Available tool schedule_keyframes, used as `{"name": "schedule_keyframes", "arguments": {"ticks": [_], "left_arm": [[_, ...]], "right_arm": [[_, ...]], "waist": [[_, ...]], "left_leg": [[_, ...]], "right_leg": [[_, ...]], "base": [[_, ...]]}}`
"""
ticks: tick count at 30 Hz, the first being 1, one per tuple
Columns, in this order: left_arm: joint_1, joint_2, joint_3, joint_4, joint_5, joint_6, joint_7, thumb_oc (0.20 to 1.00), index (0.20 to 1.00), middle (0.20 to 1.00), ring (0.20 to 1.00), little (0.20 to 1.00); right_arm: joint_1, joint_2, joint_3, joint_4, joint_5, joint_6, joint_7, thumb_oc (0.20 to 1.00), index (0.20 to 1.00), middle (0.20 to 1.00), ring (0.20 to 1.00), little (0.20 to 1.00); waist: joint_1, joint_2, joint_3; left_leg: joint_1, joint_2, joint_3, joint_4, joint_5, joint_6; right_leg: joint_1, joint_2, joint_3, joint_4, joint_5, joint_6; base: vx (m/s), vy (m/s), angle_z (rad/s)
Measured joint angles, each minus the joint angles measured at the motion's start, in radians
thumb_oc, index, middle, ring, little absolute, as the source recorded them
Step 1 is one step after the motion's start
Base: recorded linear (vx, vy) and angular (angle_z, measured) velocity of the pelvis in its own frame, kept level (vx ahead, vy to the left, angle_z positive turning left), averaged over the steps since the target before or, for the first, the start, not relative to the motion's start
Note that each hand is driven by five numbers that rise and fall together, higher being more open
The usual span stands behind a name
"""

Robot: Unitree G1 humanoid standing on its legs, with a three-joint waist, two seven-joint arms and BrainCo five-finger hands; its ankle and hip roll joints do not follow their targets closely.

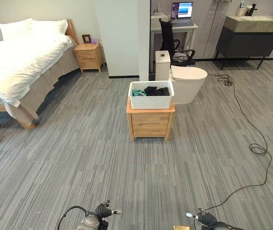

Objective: Grab the laundry basket,head to the washer,open it,put in the laundry and shut it.

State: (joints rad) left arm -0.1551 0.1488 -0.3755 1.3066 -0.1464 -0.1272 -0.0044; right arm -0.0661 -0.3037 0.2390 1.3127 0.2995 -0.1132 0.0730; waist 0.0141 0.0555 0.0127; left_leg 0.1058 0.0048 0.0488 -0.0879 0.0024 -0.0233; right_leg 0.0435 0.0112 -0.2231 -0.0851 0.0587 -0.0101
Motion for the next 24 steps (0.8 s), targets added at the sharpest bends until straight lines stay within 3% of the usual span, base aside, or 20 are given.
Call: {"name": "schedule_keyframes", "arguments": {"ticks": [7,18,24], "left_arm": [[0.002,0.004,0.004,0.008,-0.009,0.0,-0.02,1.0,1.0,1.0,1.0,1.0],[-0.006,0.008,0.007,0.009,-0.008,0.0,-0.02,1.0,1.0,1.0,1.0,1.0],[-0.065,0.037,0.01,0.009,-0.003,0.003,-0.014,1.0,1.0,1.0,1.0,1.0]], "right_arm": [[0.032,-0.001,0.009,0.052,0.0,0.009,0.061,1.0,1.0,1.0,1.0,1.0],[0.0,0.002,0.029,0.05,-0.062,0.01,0.057,1.0,1.0,1.0,1.0,1.0],[-0.023,0.018,0.028,0.066,-0.086,0.01,0.028,1.0,1.0,1.0,1.0,1.0]], "waist": [[0.011,-0.009,0.006],[0.026,-0.035,0.027],[0.018,-0.048,0.067]], "left_leg": [[-0.005,-0.002,-0.005,0.0,-0.001,-0.001],[-0.025,-0.016,0.019,0.0,0.0,0.012],[-0.03,-0.054,0.044,-0.005,-0.013,0.075]], "right_leg": [[-0.004,-0.001,-0.004,0.0,0.0,0.002],[-0.063,-0.02,0.023,0.059,-0.013,0.025],[-0.155,-0.068,0.05,0.241,-0.063,0.077]], "base": [[0.02,0.055,0.01],[0.01,0.113,-0.07],[0.05,0.148,-0.14]]}}
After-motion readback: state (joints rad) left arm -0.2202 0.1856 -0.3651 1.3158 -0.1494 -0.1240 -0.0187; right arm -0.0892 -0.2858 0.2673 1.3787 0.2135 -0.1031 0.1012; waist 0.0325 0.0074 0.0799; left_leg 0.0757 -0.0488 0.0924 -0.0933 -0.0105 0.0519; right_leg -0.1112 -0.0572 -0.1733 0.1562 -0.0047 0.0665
